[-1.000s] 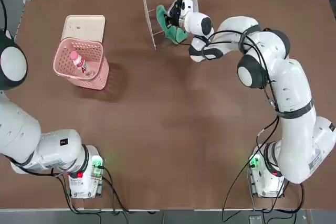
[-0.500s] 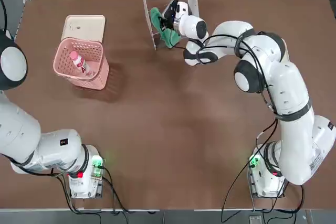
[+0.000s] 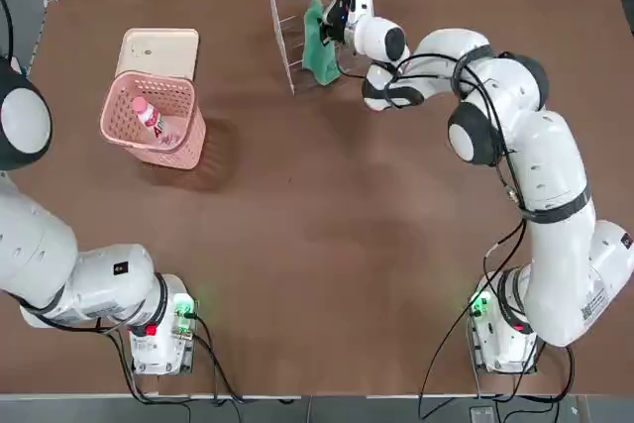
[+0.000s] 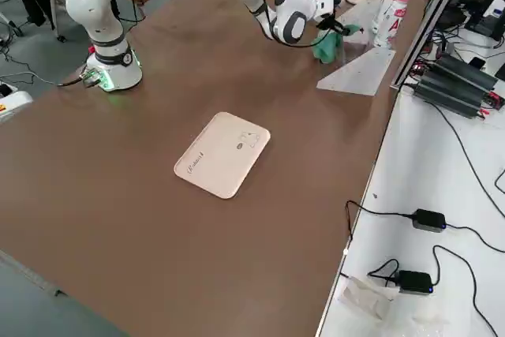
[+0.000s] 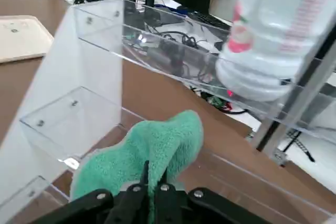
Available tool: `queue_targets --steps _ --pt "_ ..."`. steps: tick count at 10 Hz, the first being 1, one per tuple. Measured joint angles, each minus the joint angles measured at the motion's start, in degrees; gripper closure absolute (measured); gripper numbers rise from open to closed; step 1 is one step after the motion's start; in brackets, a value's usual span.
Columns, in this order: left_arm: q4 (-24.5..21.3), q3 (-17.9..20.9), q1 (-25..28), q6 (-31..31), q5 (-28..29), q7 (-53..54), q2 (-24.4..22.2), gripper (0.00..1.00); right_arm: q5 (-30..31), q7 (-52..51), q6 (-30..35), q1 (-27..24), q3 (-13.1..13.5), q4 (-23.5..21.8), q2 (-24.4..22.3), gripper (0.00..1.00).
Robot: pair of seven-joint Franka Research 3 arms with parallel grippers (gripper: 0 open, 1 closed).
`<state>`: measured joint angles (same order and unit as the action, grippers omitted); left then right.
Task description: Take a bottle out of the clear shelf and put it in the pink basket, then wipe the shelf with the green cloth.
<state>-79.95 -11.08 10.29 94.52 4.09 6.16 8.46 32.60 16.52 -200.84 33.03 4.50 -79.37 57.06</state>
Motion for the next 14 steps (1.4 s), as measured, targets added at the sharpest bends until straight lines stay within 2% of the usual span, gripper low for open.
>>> queue_targets --steps 3,6,9,14 --pt "0.0 0.0 -0.01 0.01 0.0 0.0 0.0 0.0 5.15 0.11 -0.13 -4.84 -0.18 -2.38 -2.09 0.97" --pt "0.0 -0.03 -0.04 0.03 0.0 0.0 0.0 0.0 8.21 0.16 -0.32 -8.53 -2.0 -5.65 -4.41 0.97" --pt "0.0 -0.04 -0.06 0.03 0.0 0.0 0.0 0.0 6.95 0.37 -0.31 -7.15 -3.43 -6.23 -4.51 0.97" --pt "0.0 -0.04 -0.04 0.03 0.0 0.0 0.0 0.0 0.33 0.38 0.09 -0.65 -3.54 -6.28 -3.8 0.97"
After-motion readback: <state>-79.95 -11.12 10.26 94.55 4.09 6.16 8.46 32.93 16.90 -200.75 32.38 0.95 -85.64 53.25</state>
